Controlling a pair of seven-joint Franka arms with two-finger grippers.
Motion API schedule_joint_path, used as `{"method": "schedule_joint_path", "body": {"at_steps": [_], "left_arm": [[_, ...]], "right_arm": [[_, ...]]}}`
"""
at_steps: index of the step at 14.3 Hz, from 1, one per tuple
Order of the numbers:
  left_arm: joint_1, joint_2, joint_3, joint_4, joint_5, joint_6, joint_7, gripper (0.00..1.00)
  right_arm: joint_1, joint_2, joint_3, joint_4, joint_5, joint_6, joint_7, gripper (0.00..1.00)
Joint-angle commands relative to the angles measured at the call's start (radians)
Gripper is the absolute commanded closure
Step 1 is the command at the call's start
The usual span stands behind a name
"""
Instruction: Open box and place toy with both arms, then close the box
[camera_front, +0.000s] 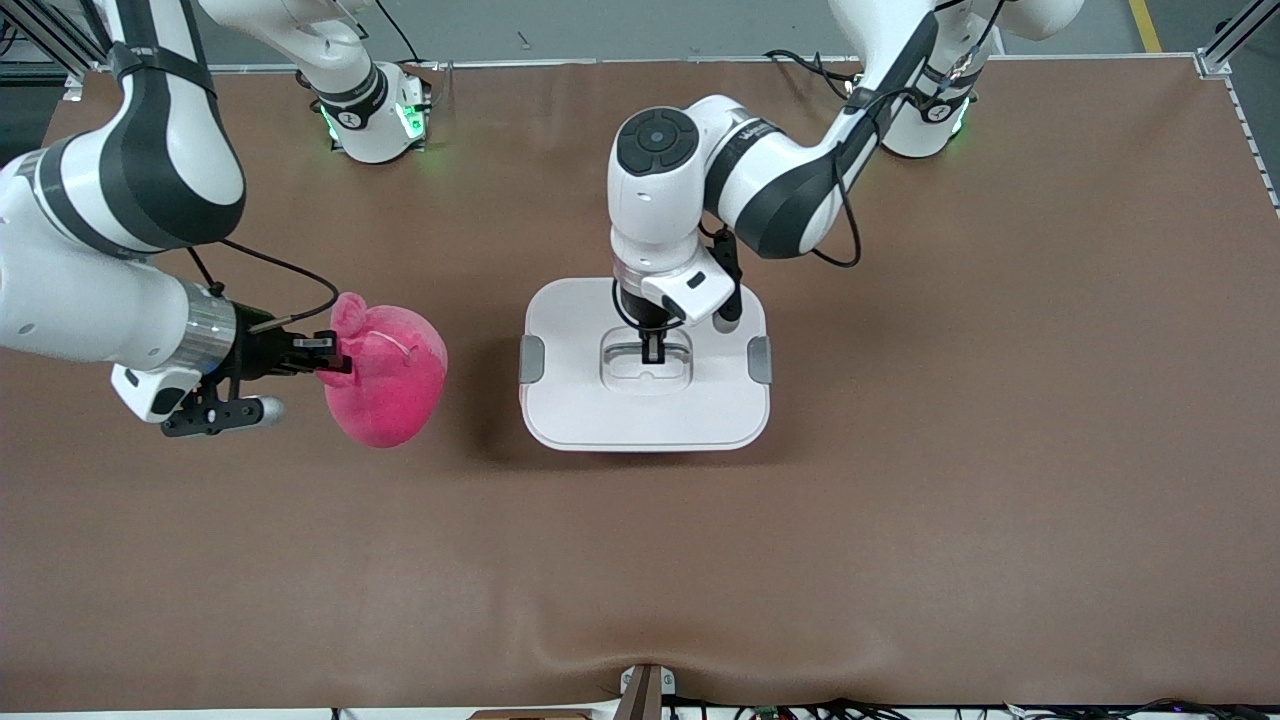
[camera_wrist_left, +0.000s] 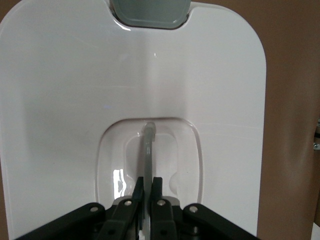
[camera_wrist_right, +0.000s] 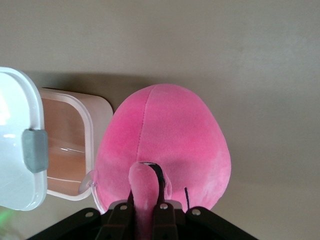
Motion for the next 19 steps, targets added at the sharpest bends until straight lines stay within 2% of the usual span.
{"method": "schedule_joint_path", "body": {"at_steps": [1, 3, 8, 13, 19], "left_arm": [[0.016, -0.056, -0.003, -0.042, 0.042, -0.027, -0.001, 1.00], [0.039, -0.077, -0.004, -0.063, 0.084, -0.027, -0.001, 1.00], [0.097, -0.134, -0.006, -0.112, 0.089, -0.027, 0.077, 1.00], [0.148, -0.162, -0.007, -0.129, 0.089, -0.027, 0.130, 1.00], [0.192, -0.195, -0.012, -0.168, 0.089, -0.014, 0.191, 1.00]], "right_arm": [[0.039, -0.014, -0.008, 0.004, 0.023, -0.007, 0.066, 1.00], [0.093, -0.014, -0.009, 0.003, 0.023, -0.007, 0.110, 1.00], [0.211, -0.010, -0.009, 0.001, 0.023, 0.032, 0.246, 1.00], [0.341, 0.009, -0.011, 0.006, 0.017, 0.147, 0.408, 1.00], [0.415, 0.079, -0.011, 0.037, 0.017, 0.187, 0.459, 1.00]]}}
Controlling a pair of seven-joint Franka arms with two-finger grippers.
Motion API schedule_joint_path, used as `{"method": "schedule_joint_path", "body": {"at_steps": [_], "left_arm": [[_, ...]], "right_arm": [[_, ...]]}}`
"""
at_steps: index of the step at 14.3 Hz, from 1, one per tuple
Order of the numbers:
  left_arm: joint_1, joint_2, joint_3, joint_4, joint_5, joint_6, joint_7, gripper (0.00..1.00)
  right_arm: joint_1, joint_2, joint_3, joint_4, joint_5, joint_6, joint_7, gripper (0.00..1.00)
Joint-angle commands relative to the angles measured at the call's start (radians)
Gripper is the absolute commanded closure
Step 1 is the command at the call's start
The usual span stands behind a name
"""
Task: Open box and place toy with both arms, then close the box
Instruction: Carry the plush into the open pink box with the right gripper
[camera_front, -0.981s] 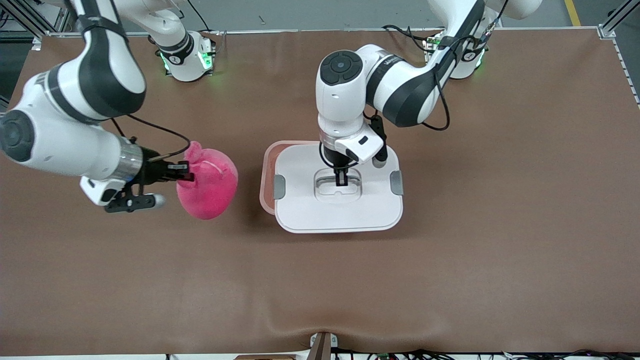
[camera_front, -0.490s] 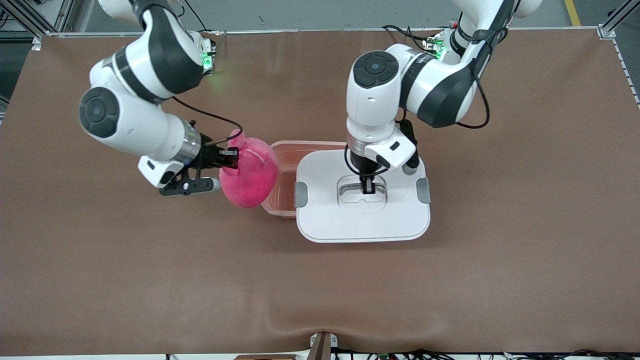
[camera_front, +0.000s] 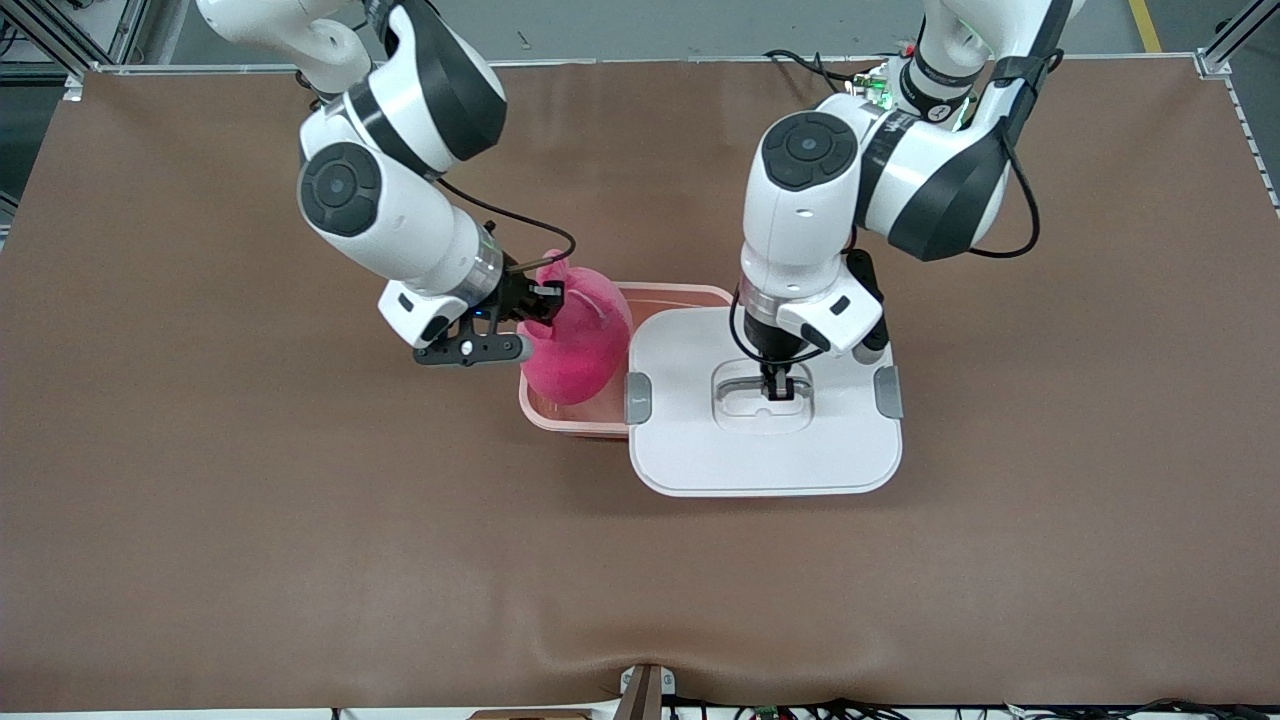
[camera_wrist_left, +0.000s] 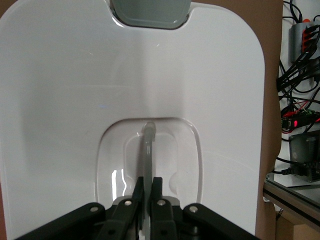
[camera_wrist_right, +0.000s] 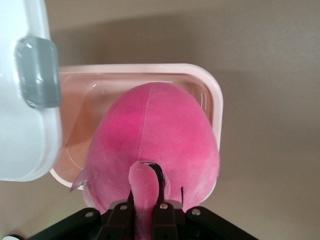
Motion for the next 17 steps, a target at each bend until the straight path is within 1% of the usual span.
{"method": "schedule_joint_path", "body": {"at_steps": [1, 4, 9, 13, 17], "left_arm": [[0.027, -0.049, -0.013, -0.051, 0.019, 0.011, 0.013, 1.00], [0.049, -0.063, -0.015, -0.068, 0.017, 0.013, 0.042, 1.00], [0.070, -0.100, -0.015, -0.149, 0.017, 0.077, 0.064, 1.00], [0.093, -0.129, -0.016, -0.203, 0.017, 0.111, 0.087, 1.00], [0.106, -0.146, -0.016, -0.226, 0.016, 0.126, 0.111, 1.00]], "right_arm": [[0.033, 0.042, -0.011, 0.039, 0.011, 0.015, 0.020, 1.00], [0.038, 0.054, -0.011, 0.039, 0.010, 0.021, 0.018, 1.00], [0.039, 0.087, -0.011, 0.039, 0.005, 0.044, 0.018, 1.00], [0.045, 0.131, -0.011, 0.039, 0.002, 0.087, 0.017, 1.00], [0.045, 0.177, -0.013, 0.039, -0.001, 0.119, 0.014, 1.00]]}}
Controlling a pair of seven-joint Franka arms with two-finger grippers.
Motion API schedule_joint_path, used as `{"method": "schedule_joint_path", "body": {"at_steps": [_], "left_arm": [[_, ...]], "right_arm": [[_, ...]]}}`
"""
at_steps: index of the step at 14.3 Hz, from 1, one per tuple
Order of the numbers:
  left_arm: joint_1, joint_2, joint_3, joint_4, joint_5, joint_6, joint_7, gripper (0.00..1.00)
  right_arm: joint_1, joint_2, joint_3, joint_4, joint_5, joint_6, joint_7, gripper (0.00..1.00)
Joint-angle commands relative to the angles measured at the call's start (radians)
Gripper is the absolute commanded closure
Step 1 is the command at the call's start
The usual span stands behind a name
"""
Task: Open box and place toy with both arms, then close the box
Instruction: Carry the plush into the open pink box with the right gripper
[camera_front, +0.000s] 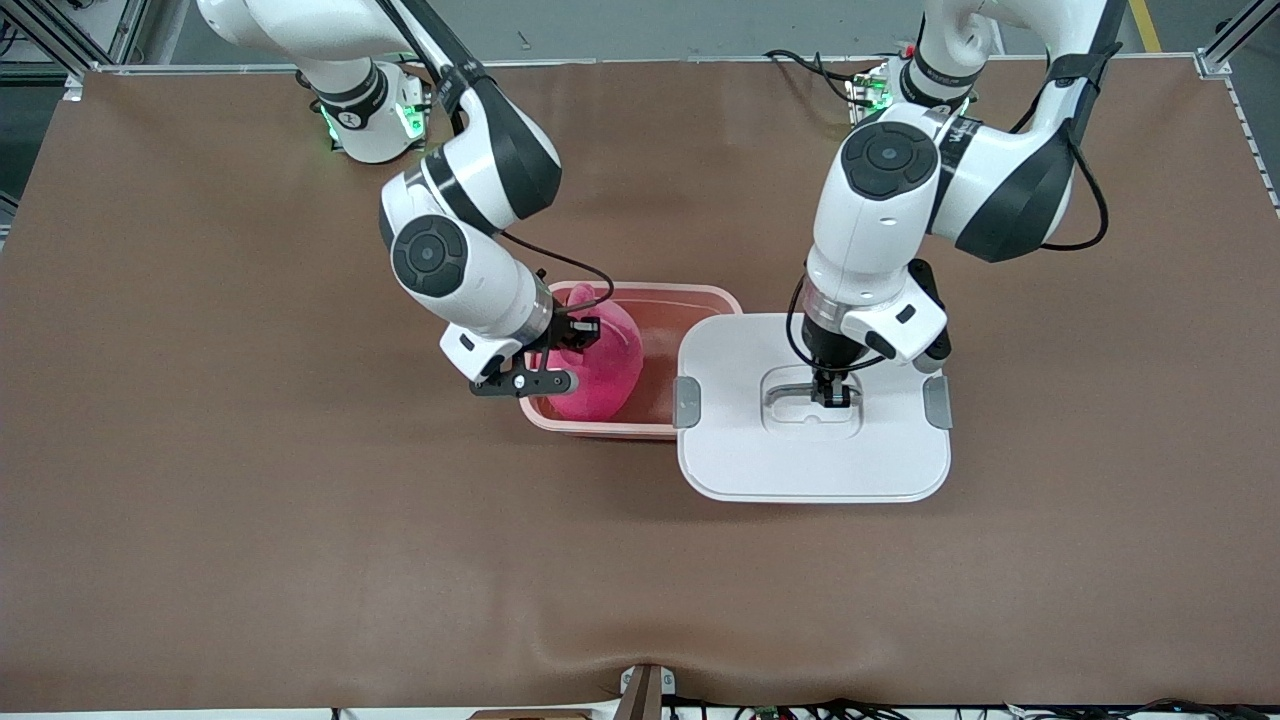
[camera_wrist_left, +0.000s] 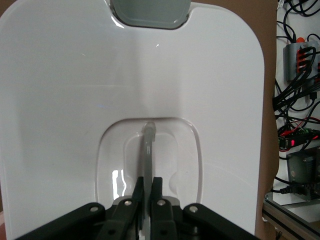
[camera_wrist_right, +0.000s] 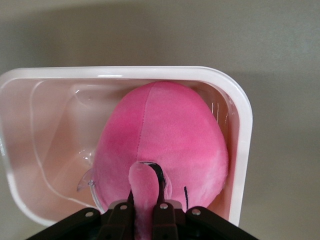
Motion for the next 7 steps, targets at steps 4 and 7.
{"method": "schedule_joint_path", "body": {"at_steps": [4, 7], "left_arm": [[0.032, -0.067, -0.013, -0.072, 0.011, 0.027, 0.045, 1.00], [0.041, -0.085, -0.013, -0.100, 0.006, 0.044, 0.055, 1.00]], "right_arm": [[0.011, 0.085, -0.011, 0.029, 0.000, 0.046, 0.007, 1.00], [0.012, 0.110, -0.013, 0.028, -0.026, 0.051, 0.008, 1.00]]}}
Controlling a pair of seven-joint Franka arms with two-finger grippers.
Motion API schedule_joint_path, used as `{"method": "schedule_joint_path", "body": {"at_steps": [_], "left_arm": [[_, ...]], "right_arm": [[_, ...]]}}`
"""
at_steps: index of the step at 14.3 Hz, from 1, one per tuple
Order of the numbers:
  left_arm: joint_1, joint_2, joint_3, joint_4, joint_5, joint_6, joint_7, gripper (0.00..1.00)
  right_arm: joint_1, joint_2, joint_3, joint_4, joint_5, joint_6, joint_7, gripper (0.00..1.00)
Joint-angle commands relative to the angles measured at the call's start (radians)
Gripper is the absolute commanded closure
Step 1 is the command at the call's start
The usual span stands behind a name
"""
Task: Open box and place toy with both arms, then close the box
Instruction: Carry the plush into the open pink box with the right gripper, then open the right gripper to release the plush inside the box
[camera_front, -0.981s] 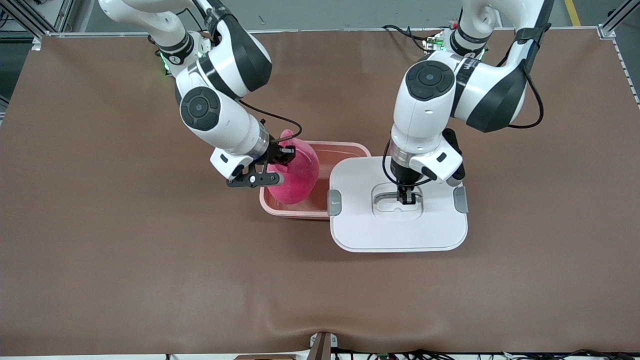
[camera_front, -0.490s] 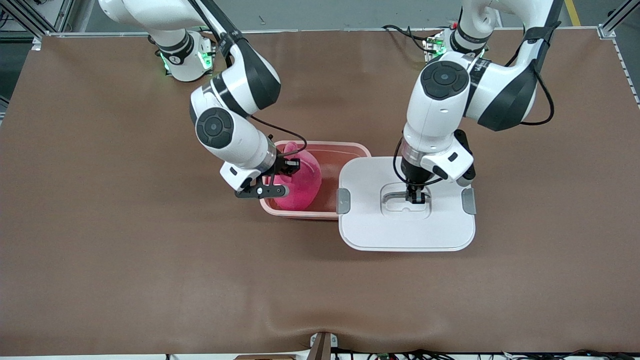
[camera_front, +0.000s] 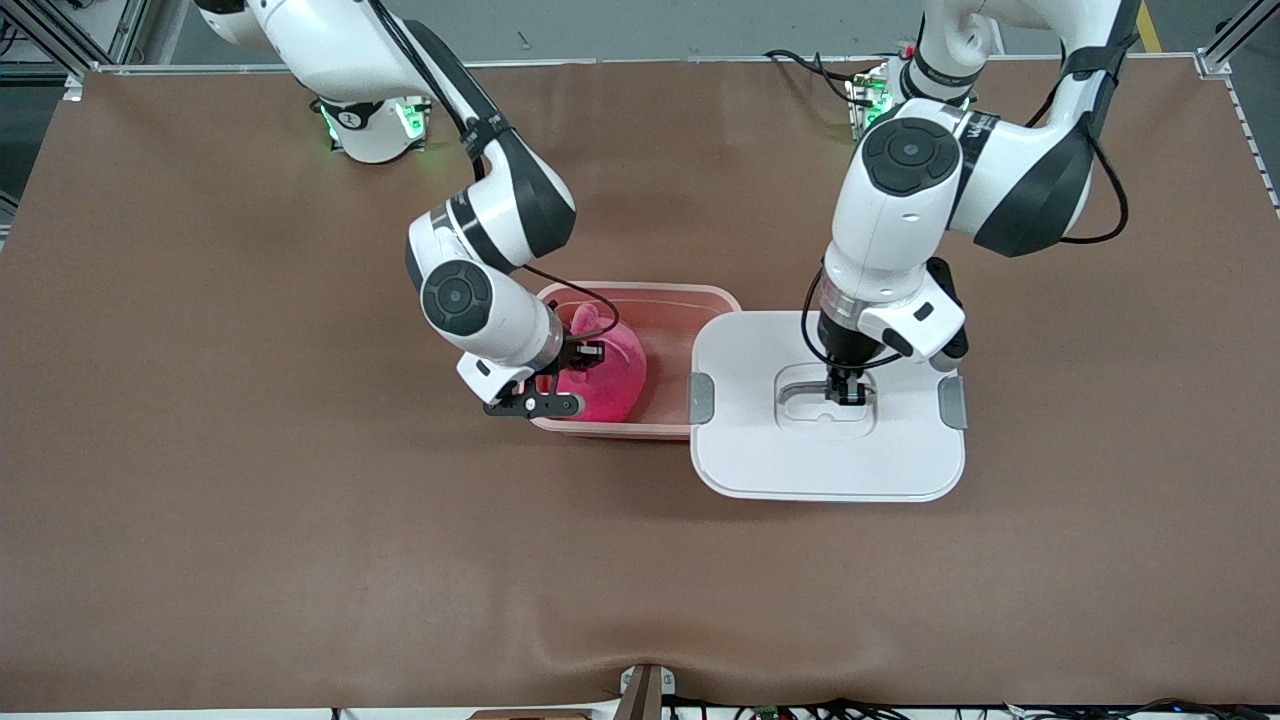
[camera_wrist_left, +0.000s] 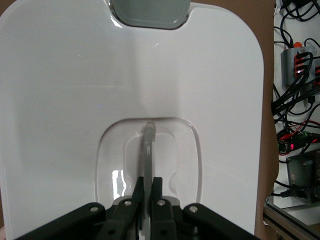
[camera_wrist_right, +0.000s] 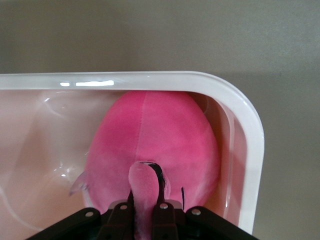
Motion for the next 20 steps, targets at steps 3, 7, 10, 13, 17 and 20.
{"method": "schedule_joint_path", "body": {"at_steps": [3, 7, 10, 13, 17, 20], "left_arm": [[0.044, -0.090, -0.014, -0.128, 0.006, 0.092, 0.032, 1.00], [0.046, -0.097, -0.014, -0.135, 0.006, 0.095, 0.042, 1.00], [0.046, -0.096, -0.014, -0.136, 0.006, 0.097, 0.042, 1.00], [0.044, -0.096, -0.014, -0.136, 0.006, 0.097, 0.043, 1.00], [0.046, -0.097, -0.014, -0.139, 0.005, 0.097, 0.052, 1.00], [0.049, -0.104, -0.013, -0.145, 0.005, 0.097, 0.054, 1.00]], "right_arm": [[0.046, 0.029, -0.012, 0.027, -0.043, -0.001, 0.018, 1.00], [0.093, 0.055, -0.010, 0.030, -0.043, 0.069, 0.114, 1.00], [0.130, 0.086, -0.010, 0.042, -0.037, 0.153, 0.186, 1.00], [0.169, 0.127, -0.008, 0.059, -0.036, 0.265, 0.258, 1.00], [0.224, 0.208, -0.010, 0.103, -0.037, 0.390, 0.349, 1.00], [0.248, 0.257, -0.010, 0.119, -0.040, 0.465, 0.361, 1.00]]}}
